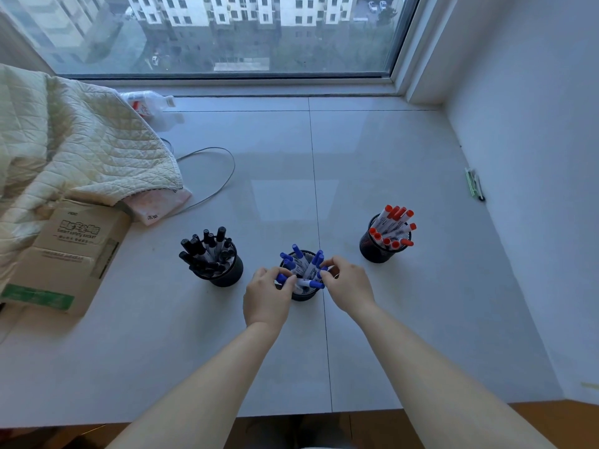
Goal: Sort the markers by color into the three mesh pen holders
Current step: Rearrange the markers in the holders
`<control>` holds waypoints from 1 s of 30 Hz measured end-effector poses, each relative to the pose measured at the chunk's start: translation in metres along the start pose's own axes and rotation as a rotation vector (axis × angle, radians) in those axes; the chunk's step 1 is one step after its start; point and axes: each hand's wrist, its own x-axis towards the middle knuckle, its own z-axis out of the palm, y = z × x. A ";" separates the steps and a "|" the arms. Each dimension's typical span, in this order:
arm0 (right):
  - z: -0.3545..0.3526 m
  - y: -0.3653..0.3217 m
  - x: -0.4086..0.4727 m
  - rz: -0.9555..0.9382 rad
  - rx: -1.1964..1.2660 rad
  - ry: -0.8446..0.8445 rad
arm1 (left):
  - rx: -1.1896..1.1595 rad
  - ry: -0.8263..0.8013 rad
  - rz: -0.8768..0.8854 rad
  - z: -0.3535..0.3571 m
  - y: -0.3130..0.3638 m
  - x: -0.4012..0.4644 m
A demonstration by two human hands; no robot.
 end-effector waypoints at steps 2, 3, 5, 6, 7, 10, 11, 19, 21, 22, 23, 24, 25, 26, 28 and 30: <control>-0.002 0.000 -0.001 -0.002 0.011 -0.015 | 0.133 -0.023 0.002 0.002 -0.002 0.001; -0.003 0.000 -0.003 0.000 0.017 -0.024 | 0.181 -0.031 0.003 0.003 -0.003 0.001; -0.006 0.003 -0.006 0.004 0.028 -0.029 | 0.232 -0.043 0.002 0.005 -0.005 0.003; -0.009 0.005 -0.007 0.005 0.031 -0.023 | 0.250 -0.046 0.005 0.006 -0.005 0.004; -0.012 0.007 -0.008 0.003 0.036 -0.010 | 0.274 -0.039 0.015 0.006 -0.006 0.004; -0.028 0.016 -0.009 -0.066 0.056 0.094 | 0.375 0.064 0.145 0.006 -0.006 0.003; -0.035 0.019 -0.009 -0.117 0.041 0.171 | 0.408 0.098 0.214 0.007 -0.005 0.001; -0.085 0.040 0.028 -0.102 -0.308 0.479 | 0.751 0.002 0.444 0.032 0.005 -0.001; -0.095 0.046 0.042 -0.074 -0.397 0.352 | 0.811 -0.029 0.404 0.038 0.005 0.004; -0.098 0.048 0.049 -0.060 -0.446 0.288 | 0.827 -0.031 0.387 0.040 0.005 0.006; -0.100 0.050 0.055 -0.046 -0.496 0.228 | 0.838 -0.034 0.374 0.042 0.005 0.008; -0.101 0.051 0.061 -0.034 -0.540 0.172 | 0.849 -0.037 0.366 0.042 0.006 0.010; -0.102 0.053 0.066 -0.021 -0.573 0.121 | 0.856 -0.040 0.359 0.043 0.006 0.012; -0.103 0.054 0.071 -0.013 -0.597 0.075 | 0.853 -0.039 0.352 0.043 0.007 0.014; -0.103 0.058 0.078 -0.008 -0.627 0.006 | 0.832 -0.021 0.344 0.043 0.007 0.017; -0.103 0.062 0.081 -0.005 -0.618 -0.026 | 0.819 0.003 0.345 0.042 0.007 0.022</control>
